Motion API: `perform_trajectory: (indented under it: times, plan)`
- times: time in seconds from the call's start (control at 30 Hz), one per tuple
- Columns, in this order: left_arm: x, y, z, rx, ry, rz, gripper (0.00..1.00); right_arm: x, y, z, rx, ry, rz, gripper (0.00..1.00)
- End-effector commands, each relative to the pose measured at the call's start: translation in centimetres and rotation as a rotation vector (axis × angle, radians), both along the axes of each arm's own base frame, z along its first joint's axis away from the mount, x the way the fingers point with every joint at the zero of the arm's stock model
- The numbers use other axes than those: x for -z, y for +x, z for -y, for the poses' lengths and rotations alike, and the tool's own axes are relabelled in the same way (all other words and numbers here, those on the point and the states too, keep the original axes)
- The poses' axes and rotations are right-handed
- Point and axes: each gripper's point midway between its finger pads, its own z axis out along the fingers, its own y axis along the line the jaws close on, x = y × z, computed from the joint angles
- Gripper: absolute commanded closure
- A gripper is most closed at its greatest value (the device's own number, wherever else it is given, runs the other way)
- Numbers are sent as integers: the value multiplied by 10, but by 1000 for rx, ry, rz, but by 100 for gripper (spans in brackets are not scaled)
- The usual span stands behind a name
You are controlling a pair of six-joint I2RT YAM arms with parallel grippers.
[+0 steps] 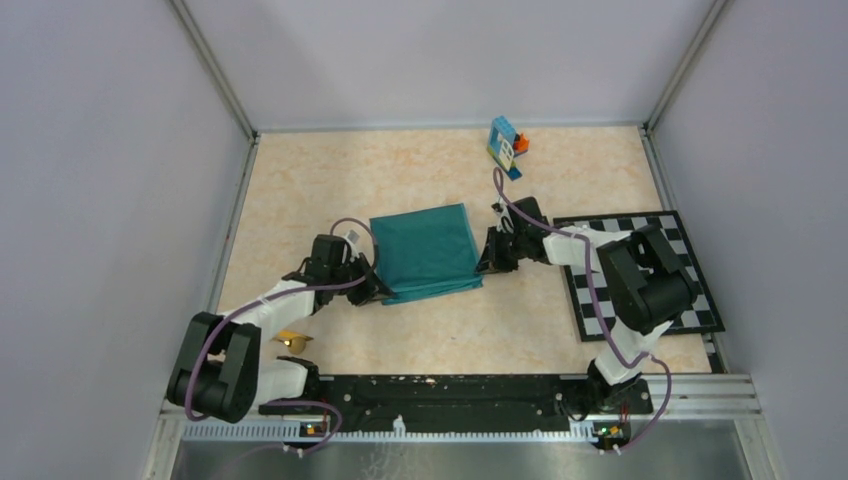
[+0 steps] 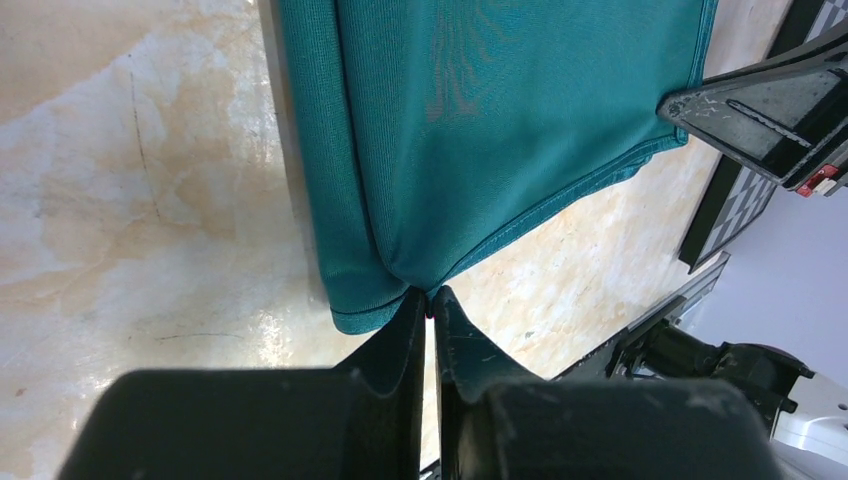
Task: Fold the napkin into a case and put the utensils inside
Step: Smooth out the square-folded napkin at the center of the board.
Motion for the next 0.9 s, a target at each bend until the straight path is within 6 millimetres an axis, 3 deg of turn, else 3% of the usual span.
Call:
perform_trajectory:
  times: [0.0, 0.2, 0.27, 0.47, 0.67, 0.87]
  plan:
    - [-24, 13, 2, 22, -1, 85, 91, -18, 3, 3, 10, -25, 34, 98]
    - [-30, 15, 2, 22, 4, 100, 91, -37, 5, 3, 3, -20, 58, 88]
    - [-29, 15, 3, 25, -2, 100, 91, -37, 5, 3, 3, -23, 58, 83]
    - [-28, 14, 3, 25, -10, 96, 92, -37, 2, 3, 2, -15, 53, 81]
    - [-30, 15, 4, 27, -12, 100, 92, -37, 2, 3, 3, -15, 50, 87]
    - [-33, 15, 4, 30, -6, 105, 93, -42, 1, 3, 0, -14, 50, 100]
